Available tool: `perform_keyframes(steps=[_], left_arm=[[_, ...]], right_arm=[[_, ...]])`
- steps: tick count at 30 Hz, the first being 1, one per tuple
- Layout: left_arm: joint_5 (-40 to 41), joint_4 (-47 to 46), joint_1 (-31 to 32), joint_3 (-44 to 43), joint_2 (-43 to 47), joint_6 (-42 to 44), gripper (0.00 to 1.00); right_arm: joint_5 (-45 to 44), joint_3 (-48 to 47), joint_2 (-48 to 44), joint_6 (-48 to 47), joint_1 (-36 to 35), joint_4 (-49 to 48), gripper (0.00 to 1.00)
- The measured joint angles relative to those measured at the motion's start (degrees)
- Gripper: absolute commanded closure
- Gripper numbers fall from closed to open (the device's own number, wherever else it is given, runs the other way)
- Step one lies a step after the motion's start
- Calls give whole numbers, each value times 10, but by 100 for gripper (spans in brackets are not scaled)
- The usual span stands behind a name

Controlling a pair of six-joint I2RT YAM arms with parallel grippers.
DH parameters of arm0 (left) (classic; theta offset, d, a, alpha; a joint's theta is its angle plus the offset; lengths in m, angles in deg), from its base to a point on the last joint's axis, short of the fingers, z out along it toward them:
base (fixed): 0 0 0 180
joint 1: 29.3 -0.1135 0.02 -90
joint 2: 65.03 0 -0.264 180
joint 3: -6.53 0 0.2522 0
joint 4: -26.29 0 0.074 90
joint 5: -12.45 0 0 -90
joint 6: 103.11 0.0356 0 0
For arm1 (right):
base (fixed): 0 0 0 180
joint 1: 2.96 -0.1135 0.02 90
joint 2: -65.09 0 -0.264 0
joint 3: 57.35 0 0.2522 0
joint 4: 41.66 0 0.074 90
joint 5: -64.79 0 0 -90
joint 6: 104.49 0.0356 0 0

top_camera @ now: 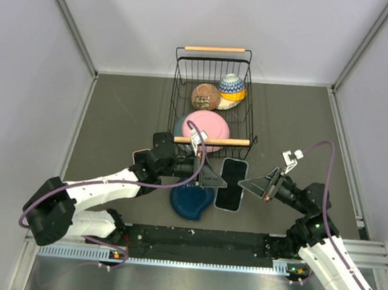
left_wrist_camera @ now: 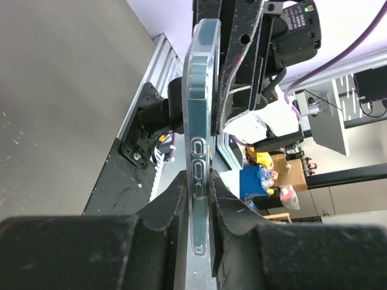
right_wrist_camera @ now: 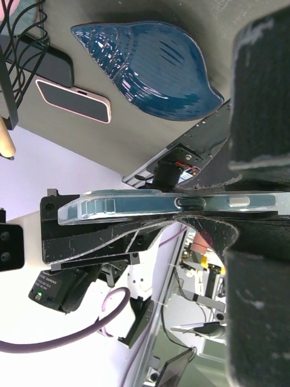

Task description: Put the phone into the phone case

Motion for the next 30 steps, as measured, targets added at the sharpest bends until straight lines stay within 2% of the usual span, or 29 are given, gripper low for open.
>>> perform_keyframes(steps=[1,3,4,6,7,9,10,13,17,22,27,30], left_arm=[[-3,-6,1,0,-2,-5,100],[-5,-12,1,0,-2,-12,100],[-5,-14,1,0,-2,-13,100],[-6,-14,2,0,-1,-13,100],[-4,-10,3,0,0,-9,100],[0,19,4,-2,7,7,100],[3,49,4,-7,14,21,100],[17,163,-3,-43,45,74,100],[32,278,-60,-95,112,129,100],[48,429,-212,-175,196,203,100],[89,583,-336,-281,199,286,100],[108,658,-406,-307,195,323,100]], right_arm=[[1,0,-1,0,0,-1,100],[0,1,-4,2,0,-3,91],[-1,1,-7,1,0,-2,77],[-2,1,-13,1,0,3,60],[-4,0,-17,-1,0,8,42],[-9,-6,-26,-7,0,22,30],[-12,-13,-32,-17,0,34,20],[-19,-47,-50,-41,0,74,1],[-26,-92,-68,-72,0,111,1],[-28,-111,-79,-105,0,153,1],[-27,-112,-80,-129,0,194,1],[-23,-124,-80,-146,0,218,1]])
